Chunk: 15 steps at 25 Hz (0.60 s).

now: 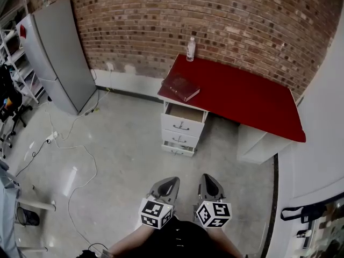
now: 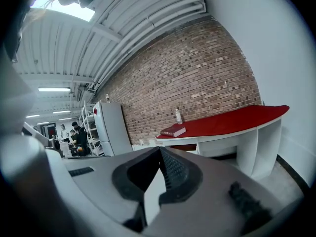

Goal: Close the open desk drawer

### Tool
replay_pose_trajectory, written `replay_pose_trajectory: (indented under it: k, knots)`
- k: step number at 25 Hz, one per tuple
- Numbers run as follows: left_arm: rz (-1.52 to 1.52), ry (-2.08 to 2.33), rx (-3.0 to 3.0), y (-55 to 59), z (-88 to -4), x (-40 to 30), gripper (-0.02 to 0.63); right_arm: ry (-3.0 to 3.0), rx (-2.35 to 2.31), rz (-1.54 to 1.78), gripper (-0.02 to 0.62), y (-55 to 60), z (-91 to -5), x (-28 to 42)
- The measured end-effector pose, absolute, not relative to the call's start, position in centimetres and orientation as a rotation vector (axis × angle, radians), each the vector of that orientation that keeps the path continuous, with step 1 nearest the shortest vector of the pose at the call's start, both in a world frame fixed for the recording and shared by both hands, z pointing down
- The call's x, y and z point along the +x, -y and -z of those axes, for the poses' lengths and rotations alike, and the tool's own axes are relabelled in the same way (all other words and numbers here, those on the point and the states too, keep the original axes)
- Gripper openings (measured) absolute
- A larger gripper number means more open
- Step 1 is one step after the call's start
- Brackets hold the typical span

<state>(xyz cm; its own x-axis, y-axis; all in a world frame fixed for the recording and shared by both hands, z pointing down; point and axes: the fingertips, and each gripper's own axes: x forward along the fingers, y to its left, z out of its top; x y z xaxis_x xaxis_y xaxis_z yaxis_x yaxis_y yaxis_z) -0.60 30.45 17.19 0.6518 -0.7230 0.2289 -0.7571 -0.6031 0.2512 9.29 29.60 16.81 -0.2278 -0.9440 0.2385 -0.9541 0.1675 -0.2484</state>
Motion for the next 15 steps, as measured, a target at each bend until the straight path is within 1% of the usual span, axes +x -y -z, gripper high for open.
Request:
replay_pose_trajectory:
  k: [7,15]
  knots:
    - [-0.13,1.202,2.501,-29.6,-17.7,-0.8,0.009,2.38,1.875,-0.504,0.006,-29.2,-17.2,9.0]
    - [-0.13,1.185,2.494,-27.3,-17.6,0.0,0.009,2.376,1.884,-0.539,0.006,-26.8,-17.6,9.4]
